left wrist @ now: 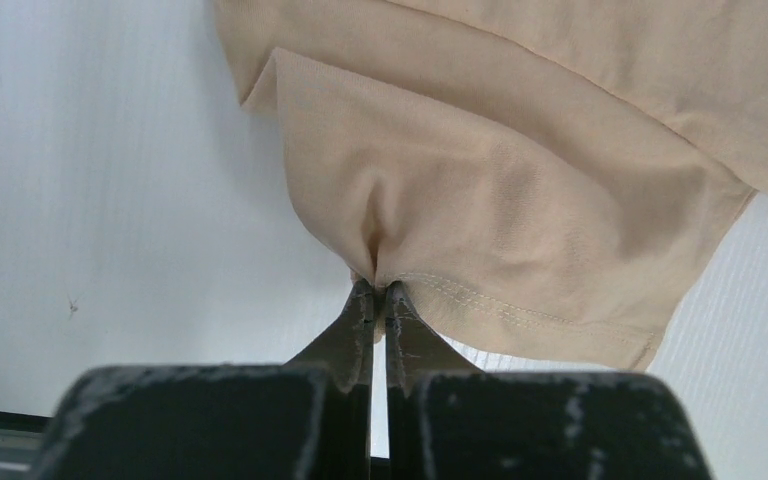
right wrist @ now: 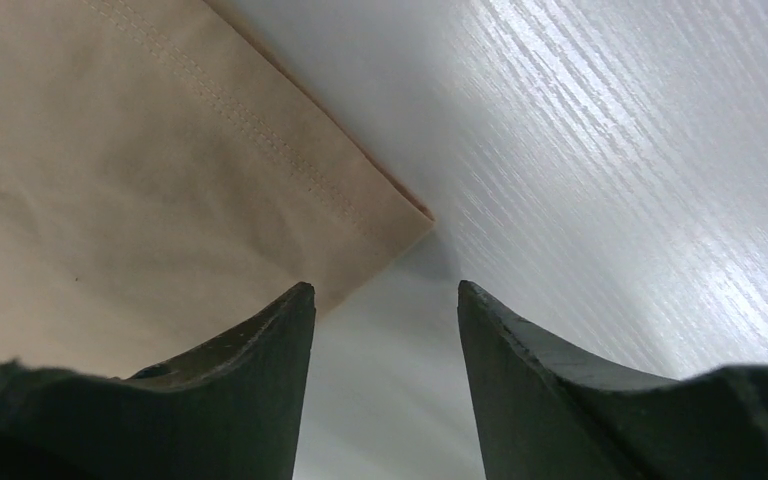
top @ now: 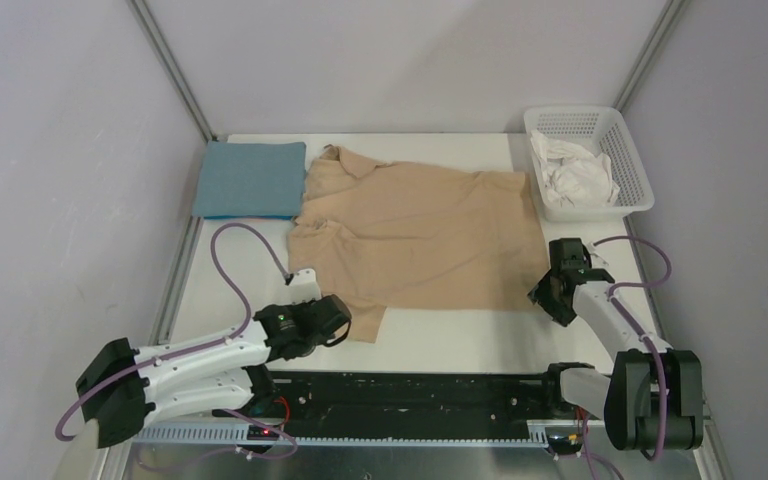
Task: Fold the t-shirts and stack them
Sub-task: Flatten out the tshirt
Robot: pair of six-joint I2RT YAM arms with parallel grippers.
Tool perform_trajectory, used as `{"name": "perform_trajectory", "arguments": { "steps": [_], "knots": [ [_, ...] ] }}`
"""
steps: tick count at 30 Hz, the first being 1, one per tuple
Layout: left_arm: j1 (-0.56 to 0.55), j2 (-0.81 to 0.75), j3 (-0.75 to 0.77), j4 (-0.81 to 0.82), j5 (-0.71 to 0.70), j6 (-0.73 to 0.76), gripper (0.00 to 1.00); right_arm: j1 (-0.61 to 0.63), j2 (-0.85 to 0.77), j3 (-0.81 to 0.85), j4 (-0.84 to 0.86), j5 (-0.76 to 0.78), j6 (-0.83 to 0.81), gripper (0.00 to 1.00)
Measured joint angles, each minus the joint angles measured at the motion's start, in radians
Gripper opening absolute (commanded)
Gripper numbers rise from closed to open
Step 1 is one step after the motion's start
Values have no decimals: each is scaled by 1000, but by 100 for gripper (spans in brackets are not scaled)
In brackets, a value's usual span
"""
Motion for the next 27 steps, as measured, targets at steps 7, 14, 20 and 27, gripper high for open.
{"name": "perform_trajectory", "arguments": {
  "steps": [7,14,20,27],
  "knots": [
    [2,3,-6,8,-6,0,0,0,28,-2,35,-18,-1,52],
    [6,3,-21,13,-7,-2,0,0,77,2,83,-25,0,45],
    [11,-17,-35,17,-7,-3,0,-1,120,18,140,-20,7,24],
    [28,-59,-38,18,-11,-2,0,-2,125,13,190,-43,-3,0]
  ]
}}
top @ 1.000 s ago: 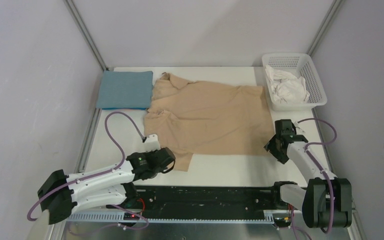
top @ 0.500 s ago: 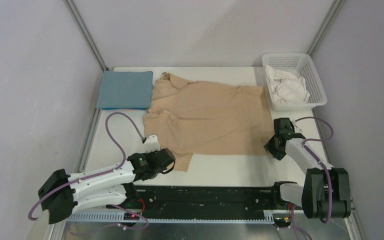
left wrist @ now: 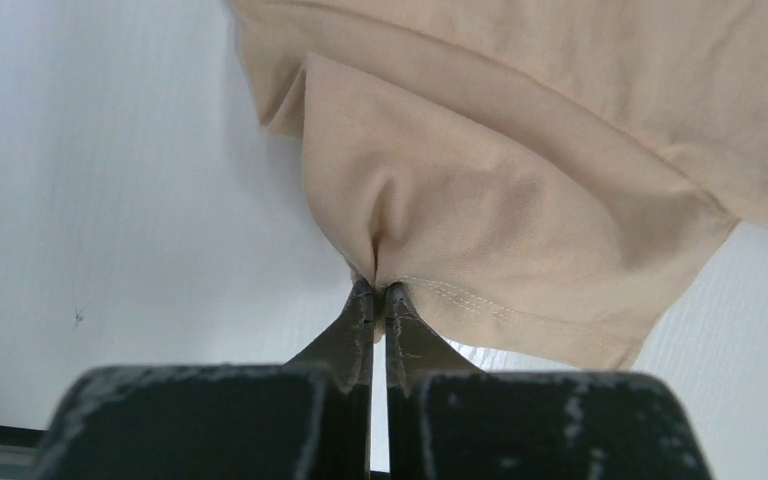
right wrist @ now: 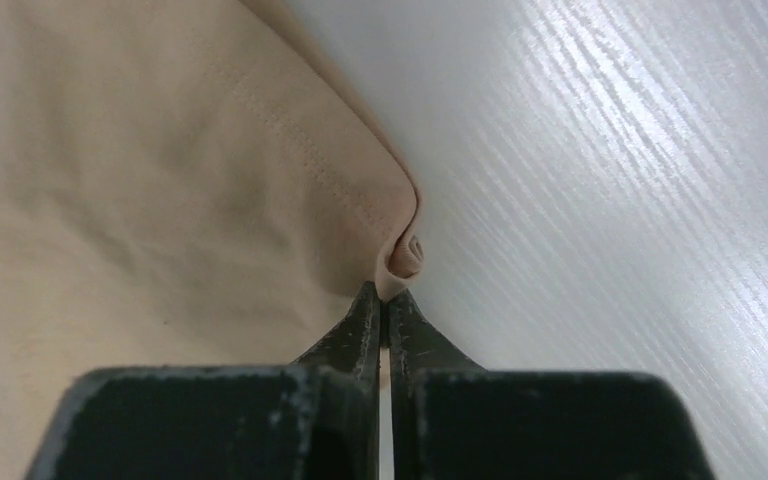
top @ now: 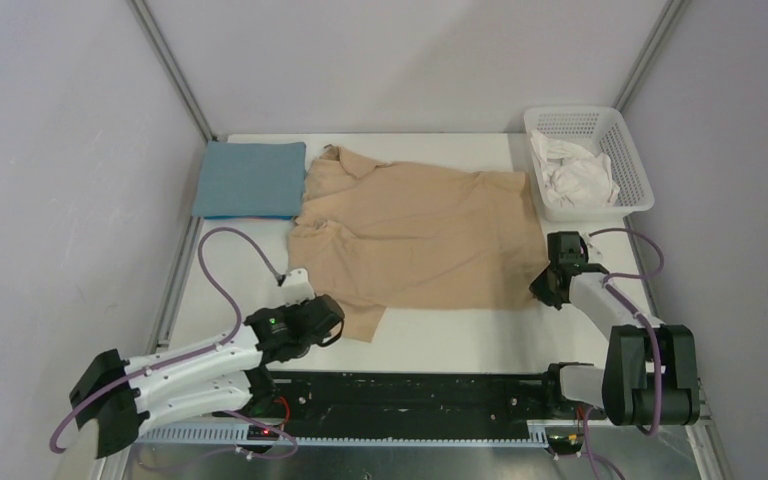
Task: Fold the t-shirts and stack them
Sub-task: Flatten out the tshirt
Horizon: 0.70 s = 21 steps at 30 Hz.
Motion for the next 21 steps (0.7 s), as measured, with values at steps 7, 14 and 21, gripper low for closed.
{"name": "perform_trajectory", "arguments": {
  "steps": [7,14,21],
  "knots": [
    [63,-104,121,-21,-76,64,0,0,-174,0,-11,-79,-48,0],
    [85,-293,442,-5,-245,243,0,0,-389,234,-79,-148,-89,0],
    [87,-386,805,53,-229,545,0,3,-531,546,-166,-166,-116,0]
  ]
}}
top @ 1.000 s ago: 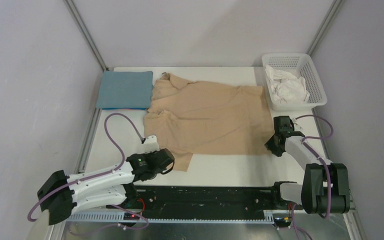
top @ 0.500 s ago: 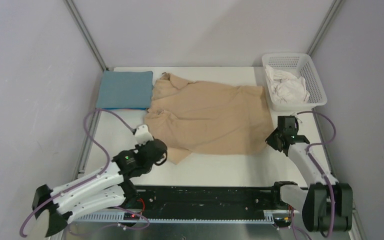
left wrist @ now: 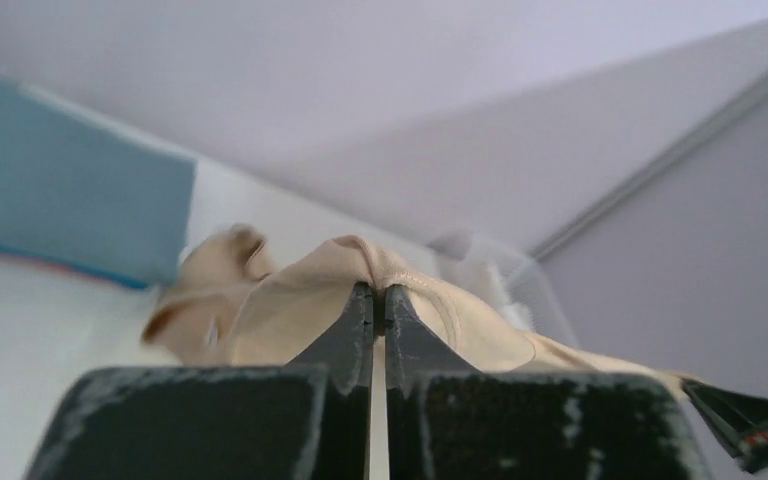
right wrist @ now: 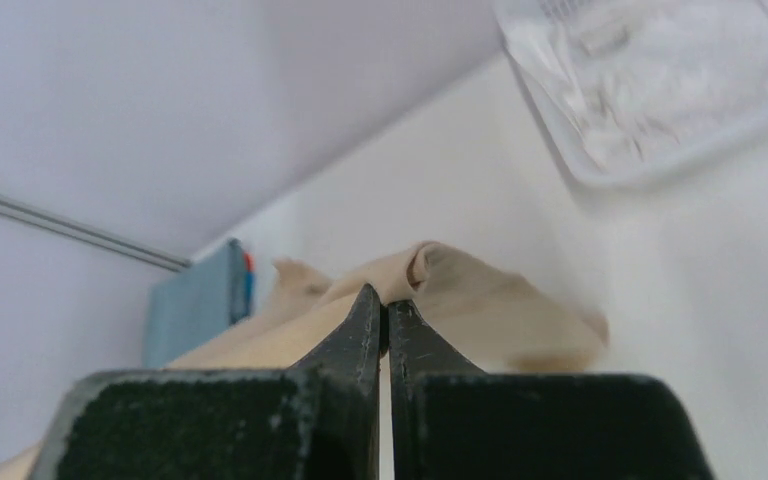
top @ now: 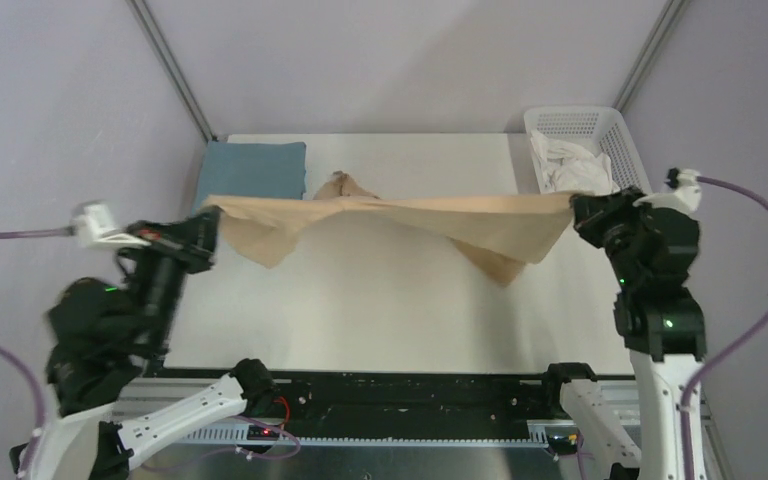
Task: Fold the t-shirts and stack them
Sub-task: Flatten out the tshirt
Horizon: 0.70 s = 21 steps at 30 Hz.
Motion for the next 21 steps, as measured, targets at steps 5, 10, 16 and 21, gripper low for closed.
{"name": "perform_trajectory", "arguments": {
  "steps": [5,10,16,21],
  "knots": [
    [0,51,322,24,211,193,0,1,-36,232,-75,-19,-16,0],
    [0,186,699,-32,410,303,0,4,-52,513,-164,-26,-43,0],
    [0,348,1019,-116,591,359,0,3,-53,785,-237,-3,-85,0],
    [0,433,1139,-153,601,425,0,3,-39,872,-282,35,-112,0]
  ]
}}
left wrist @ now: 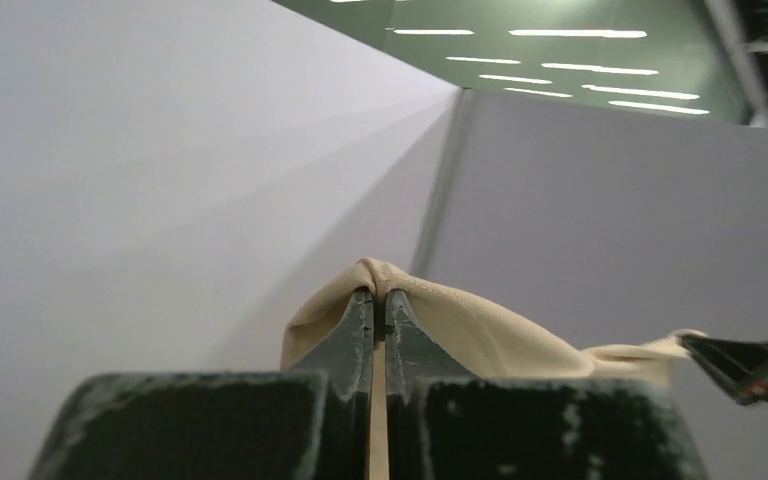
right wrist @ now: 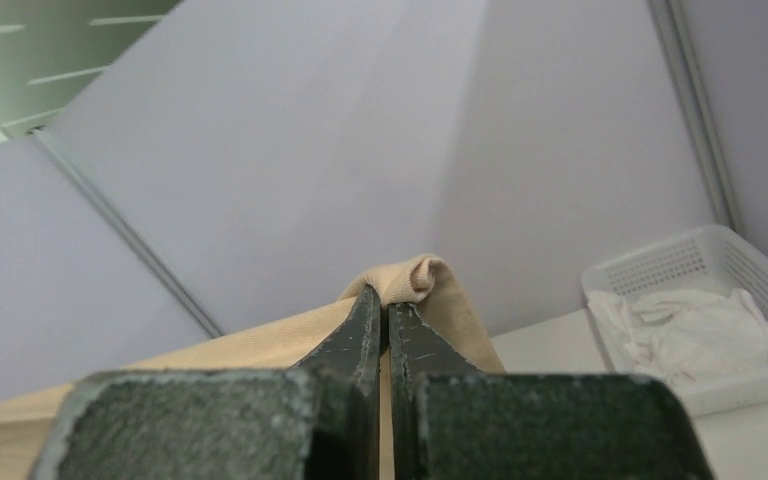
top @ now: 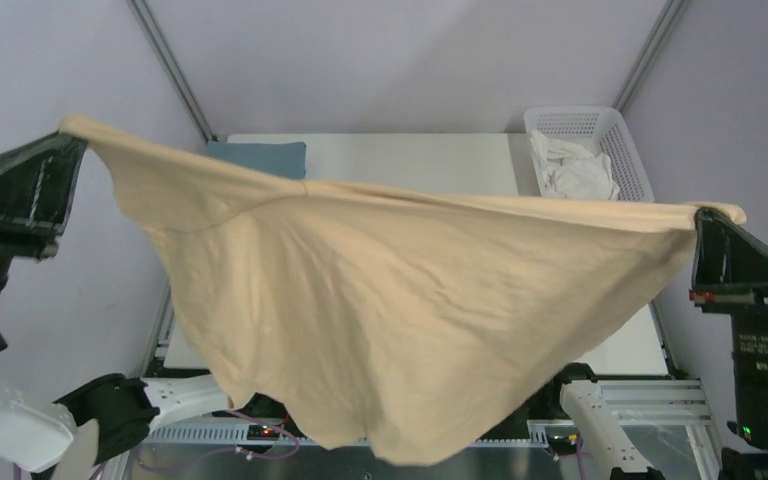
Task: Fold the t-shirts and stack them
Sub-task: Flatten out the tshirt, then fold the flattened tshirt in 1/3 of the way
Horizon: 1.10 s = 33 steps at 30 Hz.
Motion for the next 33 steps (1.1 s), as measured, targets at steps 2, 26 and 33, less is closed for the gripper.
{"name": "perform_trajectory", "arguments": {
  "steps": [2,26,33],
  "knots": [
    [0,58,37,7,-72,48,0,0,28,-4,-8,13,-5,0],
    [621,1080,-708,325,-33,148,0,-19,914,-779,383,50,-14,0],
    [632,1140,-635,346,-4,137,0,-19,969,-779,482,51,-14,0]
  ]
}}
